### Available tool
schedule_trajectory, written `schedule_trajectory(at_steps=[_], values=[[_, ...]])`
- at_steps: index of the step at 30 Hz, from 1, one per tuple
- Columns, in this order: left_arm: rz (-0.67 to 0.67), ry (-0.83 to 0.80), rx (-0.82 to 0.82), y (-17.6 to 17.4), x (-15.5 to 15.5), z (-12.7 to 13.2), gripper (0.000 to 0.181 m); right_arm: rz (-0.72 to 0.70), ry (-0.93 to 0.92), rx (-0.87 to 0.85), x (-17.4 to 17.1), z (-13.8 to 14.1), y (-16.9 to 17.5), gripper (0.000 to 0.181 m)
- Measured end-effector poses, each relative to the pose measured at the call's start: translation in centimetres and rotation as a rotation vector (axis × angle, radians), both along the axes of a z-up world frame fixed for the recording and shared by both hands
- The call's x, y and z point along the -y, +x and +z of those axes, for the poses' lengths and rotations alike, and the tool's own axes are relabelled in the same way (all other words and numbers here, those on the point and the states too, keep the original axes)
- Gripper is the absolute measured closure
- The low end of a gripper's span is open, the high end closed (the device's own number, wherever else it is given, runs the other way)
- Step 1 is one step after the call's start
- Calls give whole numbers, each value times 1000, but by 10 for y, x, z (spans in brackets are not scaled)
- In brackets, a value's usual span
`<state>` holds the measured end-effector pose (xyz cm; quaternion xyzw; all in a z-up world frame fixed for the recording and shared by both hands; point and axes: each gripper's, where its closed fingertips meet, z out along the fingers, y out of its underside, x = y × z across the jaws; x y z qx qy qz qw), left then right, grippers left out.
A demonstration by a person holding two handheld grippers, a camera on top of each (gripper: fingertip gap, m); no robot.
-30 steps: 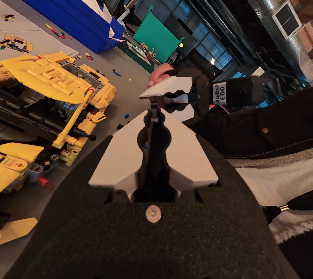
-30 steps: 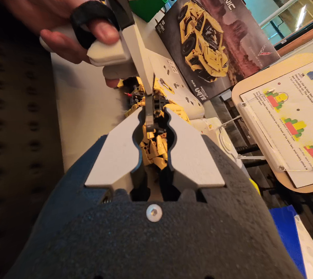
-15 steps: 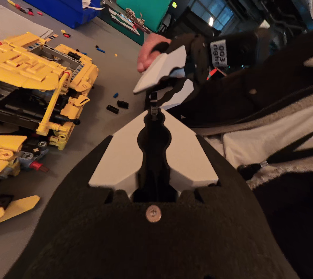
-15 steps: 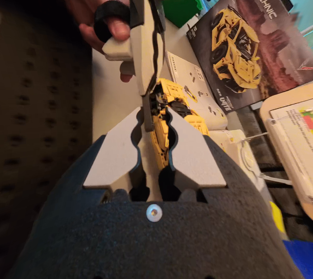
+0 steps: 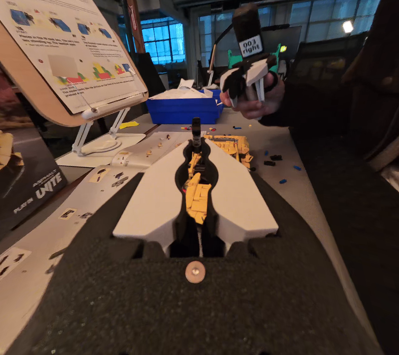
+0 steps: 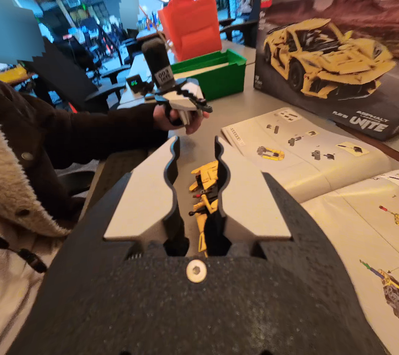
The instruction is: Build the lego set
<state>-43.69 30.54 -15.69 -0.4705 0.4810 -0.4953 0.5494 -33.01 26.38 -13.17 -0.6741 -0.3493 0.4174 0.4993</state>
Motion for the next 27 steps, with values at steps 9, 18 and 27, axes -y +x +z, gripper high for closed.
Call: schedule_trajectory(at_steps=[9,18,27], values=[[-29,-8,37,18,15,-19,175,-65,68,-2,-3,-11,18,163],[-29,26,37,21,22,-16,175,-44,1,-21,0,-24,9,167],[-136,135,-6,34,59,-16,175,27,190,217,21,-48,-21,160]])
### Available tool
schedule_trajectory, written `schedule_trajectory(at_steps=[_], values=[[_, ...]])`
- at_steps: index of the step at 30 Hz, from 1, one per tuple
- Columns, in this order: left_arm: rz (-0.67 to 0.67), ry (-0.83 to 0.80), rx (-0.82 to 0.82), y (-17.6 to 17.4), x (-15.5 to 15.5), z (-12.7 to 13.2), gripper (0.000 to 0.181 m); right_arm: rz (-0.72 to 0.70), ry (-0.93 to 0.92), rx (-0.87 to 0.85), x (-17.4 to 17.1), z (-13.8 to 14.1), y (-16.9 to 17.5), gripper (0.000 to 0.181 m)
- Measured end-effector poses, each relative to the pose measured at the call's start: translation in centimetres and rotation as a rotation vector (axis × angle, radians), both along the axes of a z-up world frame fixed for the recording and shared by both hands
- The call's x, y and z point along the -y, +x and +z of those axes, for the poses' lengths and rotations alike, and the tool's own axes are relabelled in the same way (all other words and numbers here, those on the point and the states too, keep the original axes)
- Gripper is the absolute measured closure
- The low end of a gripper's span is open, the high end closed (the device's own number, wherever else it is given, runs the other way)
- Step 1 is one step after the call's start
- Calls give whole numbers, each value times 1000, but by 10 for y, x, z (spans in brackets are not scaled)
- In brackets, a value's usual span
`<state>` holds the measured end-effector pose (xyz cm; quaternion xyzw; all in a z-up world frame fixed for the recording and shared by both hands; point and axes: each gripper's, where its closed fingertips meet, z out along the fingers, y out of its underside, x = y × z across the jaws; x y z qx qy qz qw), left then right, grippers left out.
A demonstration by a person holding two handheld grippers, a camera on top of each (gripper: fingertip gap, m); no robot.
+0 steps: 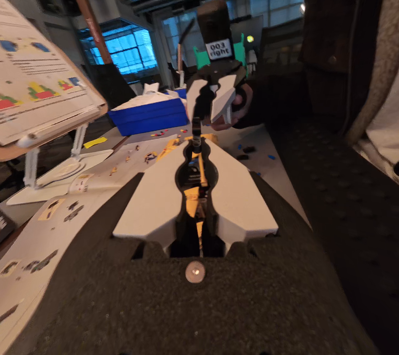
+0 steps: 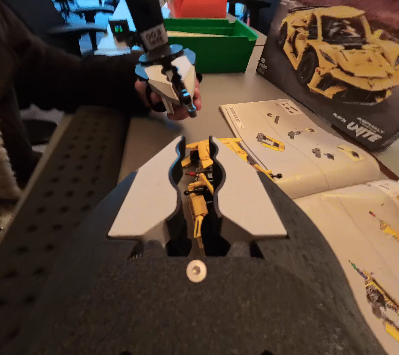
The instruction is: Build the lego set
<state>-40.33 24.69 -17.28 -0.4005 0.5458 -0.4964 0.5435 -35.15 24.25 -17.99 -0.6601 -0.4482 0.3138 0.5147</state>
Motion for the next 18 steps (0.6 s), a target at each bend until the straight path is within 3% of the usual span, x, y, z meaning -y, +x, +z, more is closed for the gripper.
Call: schedule_trajectory(at_steps=[3,7,12,18], values=[[-54,101,-94,8,22,-13,175,101,59,76,21,-9,-15,160],[-89,113,-105,12,34,-14,175,112,83,149,27,-18,-19,160],[-96,121,-108,13,38,-13,175,106,139,161,30,-14,-19,174],[-76,105,-126,14,33,-19,175,80,217,215,26,-15,-19,174]])
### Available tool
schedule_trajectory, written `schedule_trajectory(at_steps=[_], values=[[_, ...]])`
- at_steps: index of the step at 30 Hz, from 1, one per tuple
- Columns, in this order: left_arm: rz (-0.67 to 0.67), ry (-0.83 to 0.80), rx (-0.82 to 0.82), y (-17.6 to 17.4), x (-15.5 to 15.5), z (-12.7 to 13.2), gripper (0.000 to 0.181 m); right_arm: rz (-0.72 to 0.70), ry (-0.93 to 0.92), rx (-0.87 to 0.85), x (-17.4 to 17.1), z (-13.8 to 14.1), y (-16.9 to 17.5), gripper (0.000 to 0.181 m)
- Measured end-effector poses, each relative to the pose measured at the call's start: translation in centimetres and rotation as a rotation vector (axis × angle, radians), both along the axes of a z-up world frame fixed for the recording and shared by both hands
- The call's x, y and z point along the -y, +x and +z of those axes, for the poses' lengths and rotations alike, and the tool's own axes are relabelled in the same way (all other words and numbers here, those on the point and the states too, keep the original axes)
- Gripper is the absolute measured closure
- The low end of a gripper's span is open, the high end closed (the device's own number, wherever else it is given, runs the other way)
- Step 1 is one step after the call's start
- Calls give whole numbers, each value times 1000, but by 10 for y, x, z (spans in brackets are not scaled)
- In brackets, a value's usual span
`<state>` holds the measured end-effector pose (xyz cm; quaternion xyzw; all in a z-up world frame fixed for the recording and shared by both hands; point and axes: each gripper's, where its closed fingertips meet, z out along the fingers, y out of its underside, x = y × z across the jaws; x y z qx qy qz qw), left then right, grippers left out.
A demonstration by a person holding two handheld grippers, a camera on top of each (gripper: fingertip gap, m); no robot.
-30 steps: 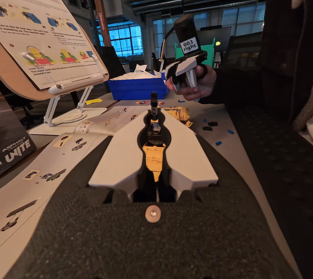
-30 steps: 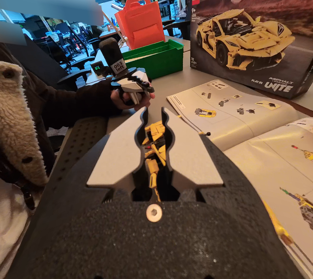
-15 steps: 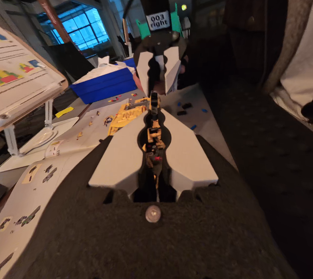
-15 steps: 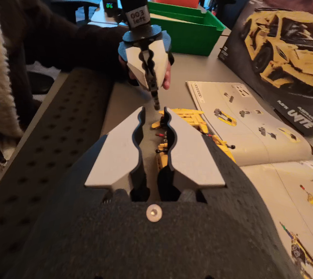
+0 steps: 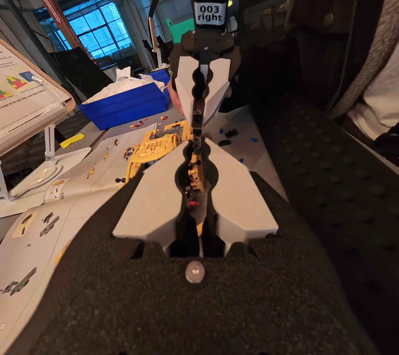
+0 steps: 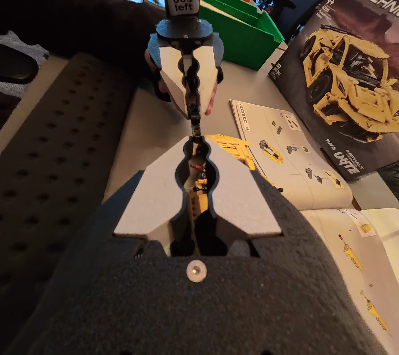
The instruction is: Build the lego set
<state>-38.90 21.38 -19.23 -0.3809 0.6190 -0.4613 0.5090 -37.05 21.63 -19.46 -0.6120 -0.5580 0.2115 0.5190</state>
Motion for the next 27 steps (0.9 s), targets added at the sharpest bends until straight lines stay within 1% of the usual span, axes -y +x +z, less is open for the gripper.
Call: schedule_trajectory(at_steps=[4,7,9,10,12,14,18,21,24,27], values=[[32,-91,6,0,-10,-1,173,-40,83,23,-7,1,2,175],[82,-182,-1,-4,-26,0,173,-122,157,58,-20,1,11,175],[84,-311,8,-7,-35,3,172,-205,229,75,-33,7,22,175],[76,-394,-1,-7,-38,4,167,-249,282,100,-39,10,28,175],[49,-550,-20,-6,-40,5,165,-318,402,179,-48,12,38,174],[9,-648,-31,-5,-39,7,165,-363,497,257,-54,10,42,174],[29,-669,-47,-6,-43,4,165,-367,531,320,-56,2,43,174],[36,-675,-67,-6,-43,3,165,-367,538,318,-57,3,44,174],[57,-644,-83,-4,-44,-1,165,-359,550,307,-55,6,42,174],[58,-629,-89,-3,-43,-3,165,-340,555,322,-53,2,40,174]])
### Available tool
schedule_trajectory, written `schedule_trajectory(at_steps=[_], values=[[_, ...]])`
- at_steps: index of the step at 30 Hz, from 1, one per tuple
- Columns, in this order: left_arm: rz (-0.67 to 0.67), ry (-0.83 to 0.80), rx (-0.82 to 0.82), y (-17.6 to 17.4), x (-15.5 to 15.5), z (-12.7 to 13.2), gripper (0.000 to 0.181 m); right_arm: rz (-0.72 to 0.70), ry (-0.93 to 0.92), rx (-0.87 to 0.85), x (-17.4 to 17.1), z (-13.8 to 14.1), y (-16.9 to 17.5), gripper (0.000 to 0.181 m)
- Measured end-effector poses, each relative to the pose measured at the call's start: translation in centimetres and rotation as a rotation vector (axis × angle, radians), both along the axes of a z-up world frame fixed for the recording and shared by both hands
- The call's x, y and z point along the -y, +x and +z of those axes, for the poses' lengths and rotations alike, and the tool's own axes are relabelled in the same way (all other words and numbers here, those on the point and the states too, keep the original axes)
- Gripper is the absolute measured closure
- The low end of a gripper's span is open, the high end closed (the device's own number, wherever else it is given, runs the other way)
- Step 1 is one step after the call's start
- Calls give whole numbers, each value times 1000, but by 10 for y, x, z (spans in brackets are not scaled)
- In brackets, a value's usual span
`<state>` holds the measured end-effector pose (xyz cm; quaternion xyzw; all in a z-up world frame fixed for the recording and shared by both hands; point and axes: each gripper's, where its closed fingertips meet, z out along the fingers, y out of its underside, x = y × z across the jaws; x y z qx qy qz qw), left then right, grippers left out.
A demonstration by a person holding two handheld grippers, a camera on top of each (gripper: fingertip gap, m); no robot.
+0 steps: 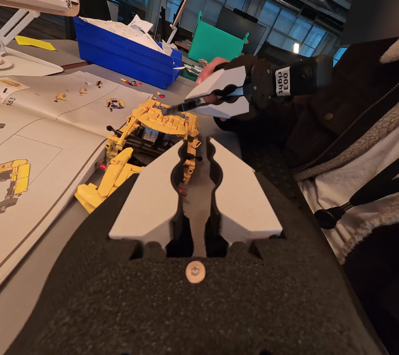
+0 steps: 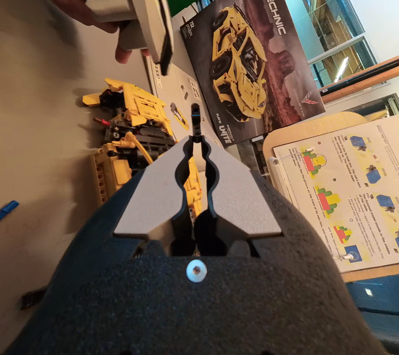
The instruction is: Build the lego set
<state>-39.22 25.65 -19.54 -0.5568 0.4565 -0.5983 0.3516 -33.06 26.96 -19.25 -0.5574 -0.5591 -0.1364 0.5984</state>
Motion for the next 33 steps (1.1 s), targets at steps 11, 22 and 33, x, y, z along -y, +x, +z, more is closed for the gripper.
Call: schedule_trajectory(at_steps=[11,22,33], values=[[111,28,8,-9,-24,2,165,366,-300,260,73,-77,-45,174],[255,131,-141,-10,-47,-23,165,367,-515,256,84,-107,-41,167],[283,223,-11,-16,-46,0,167,-37,-981,-306,121,-67,77,151]])
